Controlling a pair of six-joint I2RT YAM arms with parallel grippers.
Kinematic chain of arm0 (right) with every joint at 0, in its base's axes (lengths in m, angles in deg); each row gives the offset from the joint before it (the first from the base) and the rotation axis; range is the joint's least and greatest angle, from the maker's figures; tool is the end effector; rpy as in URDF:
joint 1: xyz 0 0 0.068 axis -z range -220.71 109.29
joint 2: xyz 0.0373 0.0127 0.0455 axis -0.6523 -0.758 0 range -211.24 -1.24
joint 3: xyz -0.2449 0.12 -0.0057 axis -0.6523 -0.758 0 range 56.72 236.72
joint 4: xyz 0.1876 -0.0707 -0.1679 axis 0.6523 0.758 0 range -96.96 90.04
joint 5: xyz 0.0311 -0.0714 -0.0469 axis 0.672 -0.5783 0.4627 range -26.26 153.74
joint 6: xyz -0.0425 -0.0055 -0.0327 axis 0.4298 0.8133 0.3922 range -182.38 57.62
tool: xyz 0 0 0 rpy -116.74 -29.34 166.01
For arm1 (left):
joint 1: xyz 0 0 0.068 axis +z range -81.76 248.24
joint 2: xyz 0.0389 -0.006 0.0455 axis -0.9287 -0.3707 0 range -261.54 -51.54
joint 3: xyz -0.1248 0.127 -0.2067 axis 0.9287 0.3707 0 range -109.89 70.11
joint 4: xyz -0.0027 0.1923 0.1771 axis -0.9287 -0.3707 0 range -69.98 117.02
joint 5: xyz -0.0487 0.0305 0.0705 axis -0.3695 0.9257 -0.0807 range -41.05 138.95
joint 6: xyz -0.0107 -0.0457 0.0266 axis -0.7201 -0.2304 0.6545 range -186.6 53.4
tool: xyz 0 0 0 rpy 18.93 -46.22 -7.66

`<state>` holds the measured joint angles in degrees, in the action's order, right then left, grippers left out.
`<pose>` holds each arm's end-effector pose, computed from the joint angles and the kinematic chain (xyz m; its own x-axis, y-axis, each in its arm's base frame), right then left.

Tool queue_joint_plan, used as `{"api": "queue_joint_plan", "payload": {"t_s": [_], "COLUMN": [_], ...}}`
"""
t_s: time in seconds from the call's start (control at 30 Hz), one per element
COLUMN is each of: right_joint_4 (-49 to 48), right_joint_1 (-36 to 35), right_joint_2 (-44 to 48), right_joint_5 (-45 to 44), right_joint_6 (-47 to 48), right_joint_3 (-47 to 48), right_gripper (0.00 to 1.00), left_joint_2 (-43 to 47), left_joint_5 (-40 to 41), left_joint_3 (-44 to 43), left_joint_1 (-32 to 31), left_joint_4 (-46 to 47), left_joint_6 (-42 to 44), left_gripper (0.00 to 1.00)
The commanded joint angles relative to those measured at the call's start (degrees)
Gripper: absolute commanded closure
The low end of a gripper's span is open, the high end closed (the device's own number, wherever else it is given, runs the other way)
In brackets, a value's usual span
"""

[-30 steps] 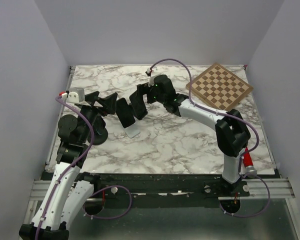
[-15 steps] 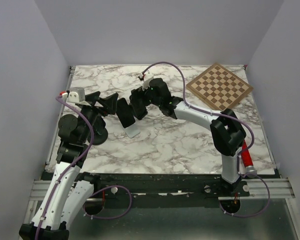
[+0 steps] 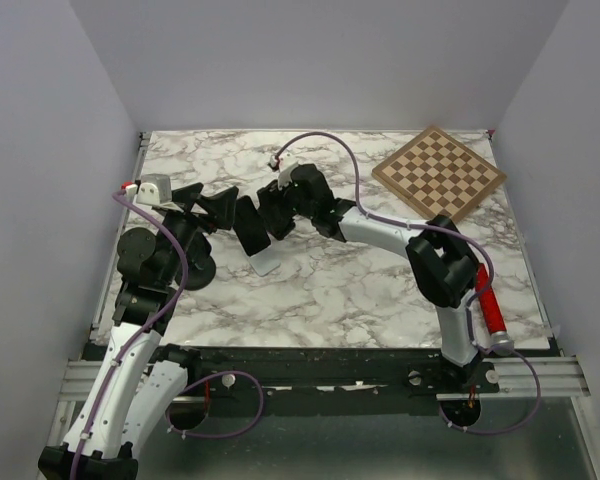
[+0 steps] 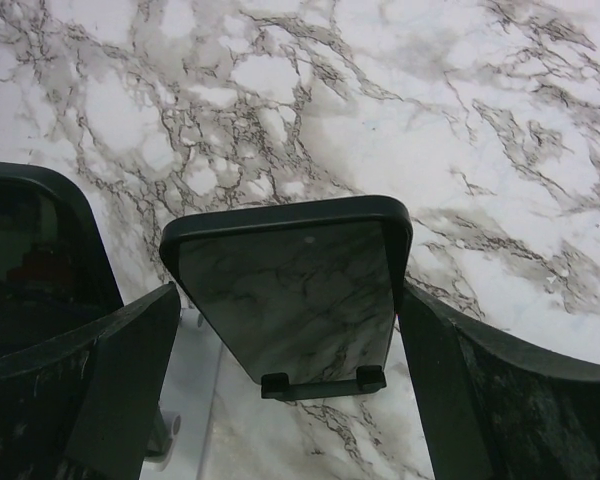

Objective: Remove the phone from the phone stand

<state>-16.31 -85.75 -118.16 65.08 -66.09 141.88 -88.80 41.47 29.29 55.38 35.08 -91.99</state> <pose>0.3391 0.3408 0.2291 -0.3155 -0.2245 -0.9220 -0.7037 0.7072 0.0687 0.1528 -0.0397 0.3705 0.0295 -0.4427 -0.8962 0.3960 0.8284 -0.3961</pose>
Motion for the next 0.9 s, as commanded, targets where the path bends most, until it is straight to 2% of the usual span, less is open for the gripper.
{"api": "queue_joint_plan", "payload": {"t_s": [0.0,0.13,0.3,0.6,0.7,0.87], "right_joint_4": [-2.8,-3.5,-4.3,-6.0,-5.6,-4.5], "right_joint_1": [-1.8,-3.0,-3.4,-3.4,-3.4,-3.4], "right_joint_2": [-2.9,-4.1,-4.1,0.5,2.1,5.8], "right_joint_5": [-1.1,-6.3,-9.5,-9.3,-9.6,-10.7], "right_joint_6": [2.1,3.1,3.1,3.1,3.2,3.0], "right_joint_3": [2.5,3.3,3.0,0.5,0.5,0.5], "right_gripper": [0.04,0.06,0.20,0.44,0.50,0.53], "left_joint_2": [-0.1,-0.3,-0.2,-0.7,-0.9,-1.0], "left_joint_5": [-1.7,-1.7,-1.6,-1.7,-1.7,-1.7], "left_joint_3": [-0.8,-0.8,-0.8,-0.8,-0.8,-0.8], "left_joint_1": [0.0,0.1,0.1,0.1,0.1,0.1], "left_joint_4": [1.5,1.5,1.5,1.4,1.4,1.4], "left_joint_6": [-0.9,-0.9,-0.7,-0.9,-0.9,-0.9], "left_gripper": [0.02,0.02,0.02,0.02,0.02,0.02]}}
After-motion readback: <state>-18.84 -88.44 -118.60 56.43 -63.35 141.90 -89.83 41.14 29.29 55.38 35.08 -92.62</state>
